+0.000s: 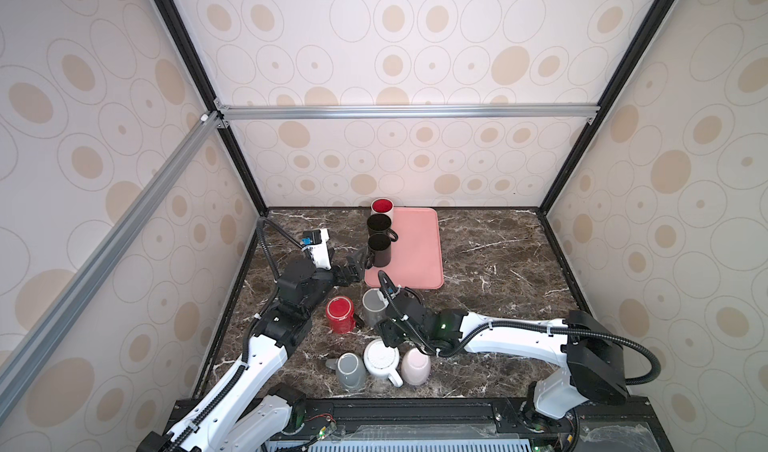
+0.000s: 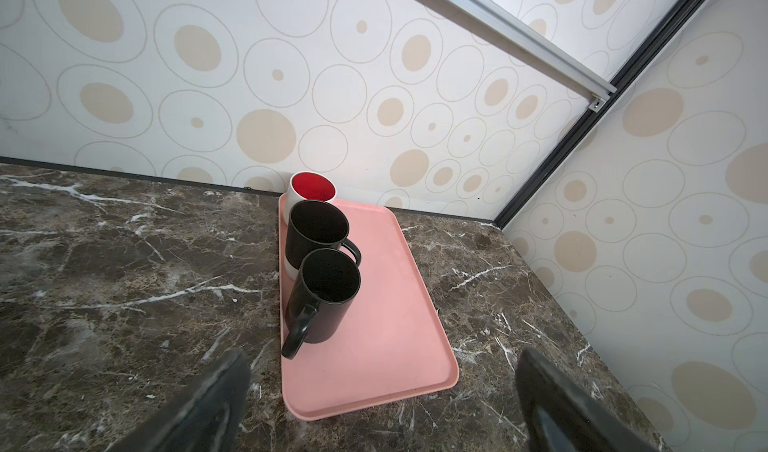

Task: Turn the mug right side up
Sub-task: 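Move the right gripper over the upside-down grey mug while the left arm withdraws, then lower the right gripper and close it on the grey mug's handle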

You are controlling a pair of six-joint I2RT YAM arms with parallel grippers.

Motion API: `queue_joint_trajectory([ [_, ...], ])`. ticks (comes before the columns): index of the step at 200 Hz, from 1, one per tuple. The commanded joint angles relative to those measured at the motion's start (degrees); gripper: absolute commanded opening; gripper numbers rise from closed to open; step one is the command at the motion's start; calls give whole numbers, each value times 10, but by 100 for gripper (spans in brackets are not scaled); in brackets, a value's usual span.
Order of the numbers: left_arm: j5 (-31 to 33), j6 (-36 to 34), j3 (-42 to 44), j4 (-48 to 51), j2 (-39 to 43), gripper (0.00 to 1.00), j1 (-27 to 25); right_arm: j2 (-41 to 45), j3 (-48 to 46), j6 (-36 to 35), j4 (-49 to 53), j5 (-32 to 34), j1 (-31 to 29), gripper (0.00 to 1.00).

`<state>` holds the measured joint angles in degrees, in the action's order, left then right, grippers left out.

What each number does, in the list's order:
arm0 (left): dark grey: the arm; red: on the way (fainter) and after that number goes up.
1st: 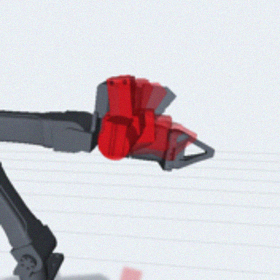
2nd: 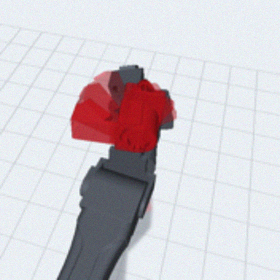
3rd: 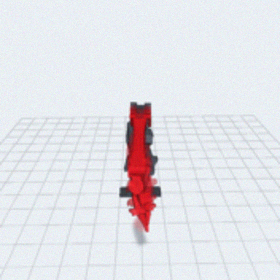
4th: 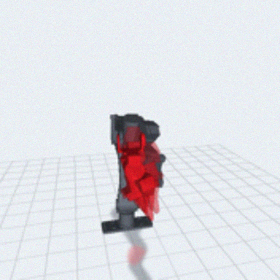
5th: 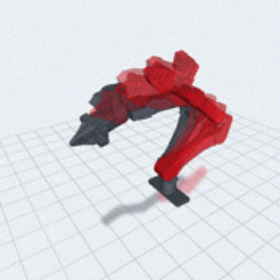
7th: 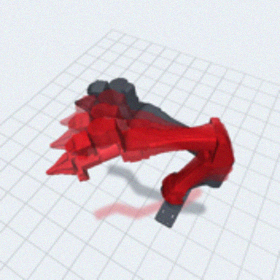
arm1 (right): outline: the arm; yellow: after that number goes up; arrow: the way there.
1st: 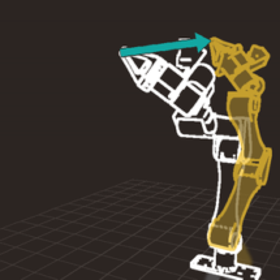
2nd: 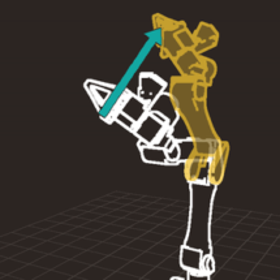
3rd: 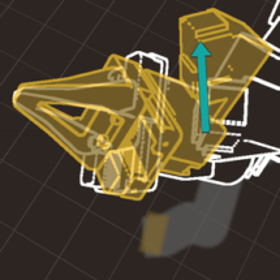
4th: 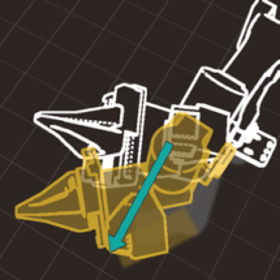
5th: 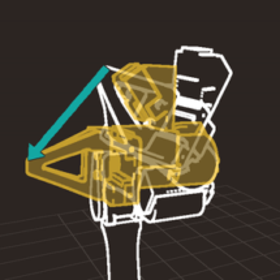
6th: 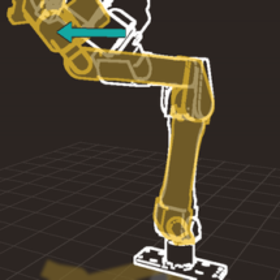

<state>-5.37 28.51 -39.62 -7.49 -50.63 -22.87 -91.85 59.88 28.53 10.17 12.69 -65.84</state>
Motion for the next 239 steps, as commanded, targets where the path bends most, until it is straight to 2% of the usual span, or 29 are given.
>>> queue_joint_trajectory([
  [1, 10, 7, 2, -27, 11, 99, -1, -25, 23, 14, 35, 10, -1, 65],
  [49, 3, 14, 7, -35, -6, 99, 0, -58, 47, 16, 50, -2, 2, 61],
  [106, -8, 23, 7, -42, -21, 99, 0, -39, 6, 35, 22, 16, 33, 37],
  [133, -8, 22, 3, -35, -25, 99, -1, -21, -27, 23, -32, -25, 49, 42],
  [153, -10, 20, 3, -33, -28, 99, 0, -25, -22, 12, -36, -40, 54, 45],
  [188, -13, 19, 2, -30, -31, 99, 0, -36, -18, -14, -59, -66, 55, 45],
  [205, -16, 19, 0, -29, -35, 99, 0, -50, -8, -22, -57, -72, 56, 44],
  [239, -20, 19, -3, -27, -39, 99, 0, -68, 3, -29, -48, -71, 57, 35],
])
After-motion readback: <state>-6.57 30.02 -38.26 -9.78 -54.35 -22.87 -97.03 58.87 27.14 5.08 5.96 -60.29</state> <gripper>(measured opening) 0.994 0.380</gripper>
